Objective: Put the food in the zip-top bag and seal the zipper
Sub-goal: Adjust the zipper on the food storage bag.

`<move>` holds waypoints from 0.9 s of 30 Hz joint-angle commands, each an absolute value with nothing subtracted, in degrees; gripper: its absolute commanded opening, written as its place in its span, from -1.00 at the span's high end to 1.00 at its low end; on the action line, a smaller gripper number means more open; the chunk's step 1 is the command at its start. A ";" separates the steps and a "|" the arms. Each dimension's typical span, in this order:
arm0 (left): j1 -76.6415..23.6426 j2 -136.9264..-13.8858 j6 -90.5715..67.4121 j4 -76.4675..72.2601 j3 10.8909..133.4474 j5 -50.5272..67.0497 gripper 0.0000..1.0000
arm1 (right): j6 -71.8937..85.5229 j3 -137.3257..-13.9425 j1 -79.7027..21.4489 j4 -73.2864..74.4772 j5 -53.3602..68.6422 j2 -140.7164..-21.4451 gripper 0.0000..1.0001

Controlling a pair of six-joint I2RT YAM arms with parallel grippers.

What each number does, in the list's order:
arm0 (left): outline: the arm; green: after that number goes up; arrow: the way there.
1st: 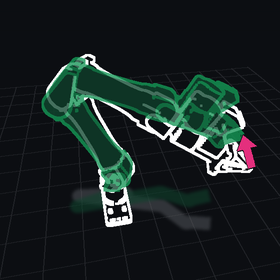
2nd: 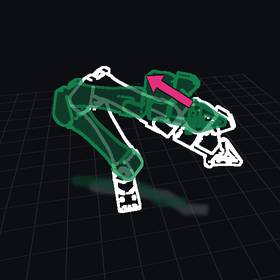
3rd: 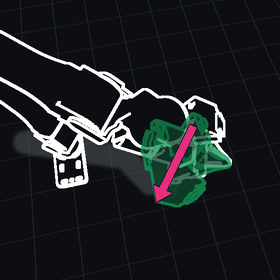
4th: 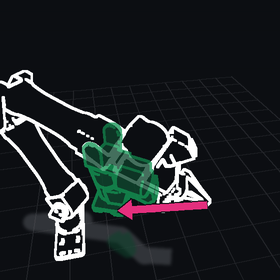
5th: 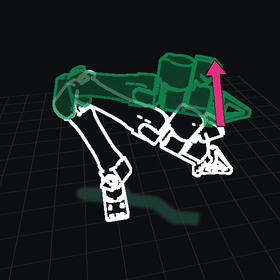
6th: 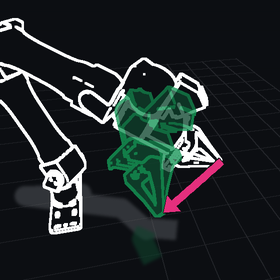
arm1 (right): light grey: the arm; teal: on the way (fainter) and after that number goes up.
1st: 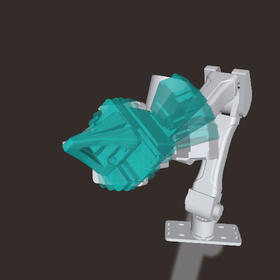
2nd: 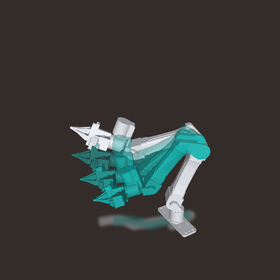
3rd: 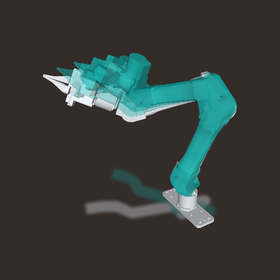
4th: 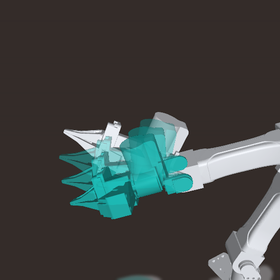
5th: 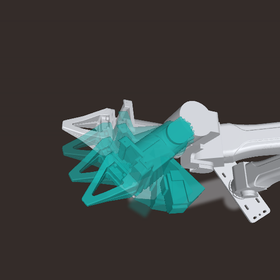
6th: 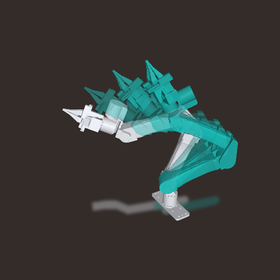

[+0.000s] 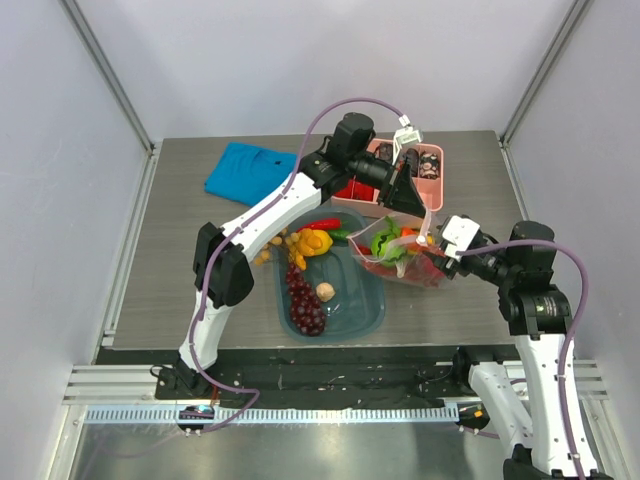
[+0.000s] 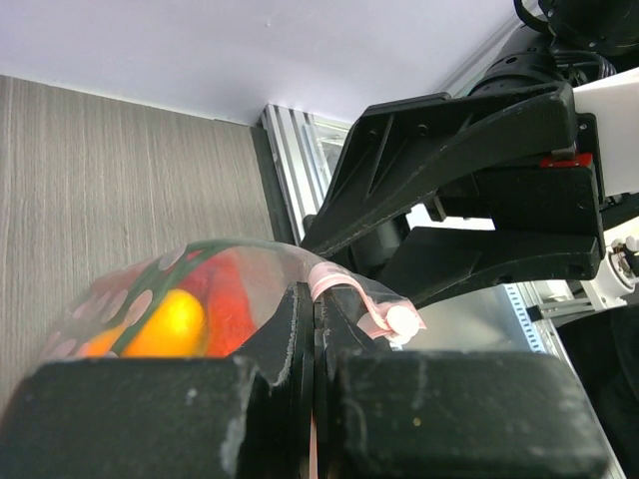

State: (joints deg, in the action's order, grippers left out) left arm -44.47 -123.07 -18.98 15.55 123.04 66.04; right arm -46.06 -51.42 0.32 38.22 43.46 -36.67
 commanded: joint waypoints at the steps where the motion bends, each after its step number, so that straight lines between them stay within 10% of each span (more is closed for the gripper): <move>1: -44.47 -121.82 -21.18 10.46 123.31 67.15 1.00 | -44.21 -50.28 0.18 28.75 43.77 -37.00 -0.15; 18: -44.65 -122.61 -29.26 5.45 121.91 63.55 1.00 | -47.11 -47.29 0.18 27.25 47.02 -35.77 -0.28; 27: -45.35 -121.90 -30.67 4.83 119.88 63.81 1.00 | -44.30 -46.14 0.09 20.74 47.80 -36.12 0.25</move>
